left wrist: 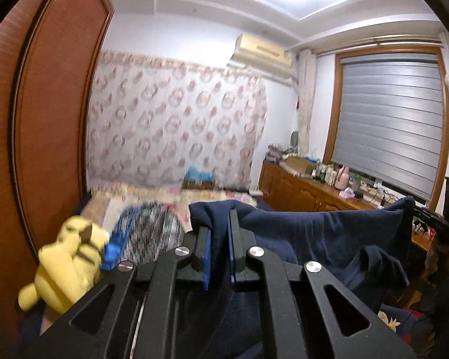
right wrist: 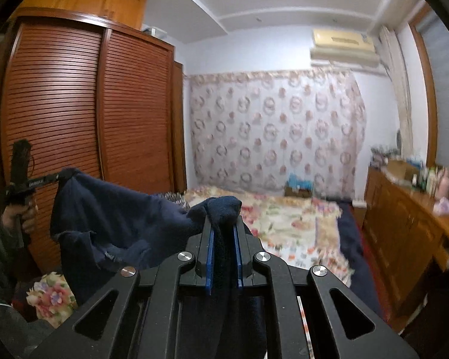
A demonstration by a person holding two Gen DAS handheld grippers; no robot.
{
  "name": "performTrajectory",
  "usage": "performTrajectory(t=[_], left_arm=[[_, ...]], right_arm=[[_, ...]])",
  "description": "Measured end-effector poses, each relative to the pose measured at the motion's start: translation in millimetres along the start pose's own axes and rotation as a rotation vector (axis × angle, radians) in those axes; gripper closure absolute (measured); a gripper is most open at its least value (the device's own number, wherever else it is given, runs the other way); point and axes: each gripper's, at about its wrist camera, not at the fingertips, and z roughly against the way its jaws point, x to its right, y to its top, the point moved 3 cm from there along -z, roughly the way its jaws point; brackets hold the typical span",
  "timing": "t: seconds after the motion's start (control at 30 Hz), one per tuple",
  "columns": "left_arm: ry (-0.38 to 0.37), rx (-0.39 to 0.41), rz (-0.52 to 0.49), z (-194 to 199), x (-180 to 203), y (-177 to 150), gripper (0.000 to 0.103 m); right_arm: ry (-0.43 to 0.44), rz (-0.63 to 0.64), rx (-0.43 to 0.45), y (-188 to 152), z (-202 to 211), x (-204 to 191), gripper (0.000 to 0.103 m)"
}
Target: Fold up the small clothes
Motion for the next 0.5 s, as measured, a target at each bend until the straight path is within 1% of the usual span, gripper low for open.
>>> performTrajectory(t=[0.13, 0.2, 0.27, 0.33, 0.5], left_arm=[[-0.027, 0.067, -0.014, 13.8, 9.6, 29.5, 0.094], [-0.052, 0.081, -0.013, 17.9, 10.7, 40.3, 0.094], [-0.056, 0.104, -0.028, 23.5, 13.9, 53.7, 0.093], [-0.063, 0.129, -0.034, 30.6, 15.2, 67.3, 0.094], [-0.071, 0.182, -0.037, 46.8, 16.9, 89.7, 0.093]], right_arm=[[0.0, 0.055, 0.064, 23.6, 26.5, -3.6, 0.092], [-0.001, 0.077, 0.086, 27.9, 33.3, -3.1, 0.092], [-0.003, 0.094, 0.112, 36.7, 43.0, -4.6, 0.092], [0.002, 0.102, 0.136, 34.2, 43.5, -5.1, 0.092], [0.033, 0.1, 0.214, 31.6, 58.9, -5.9, 0.092]])
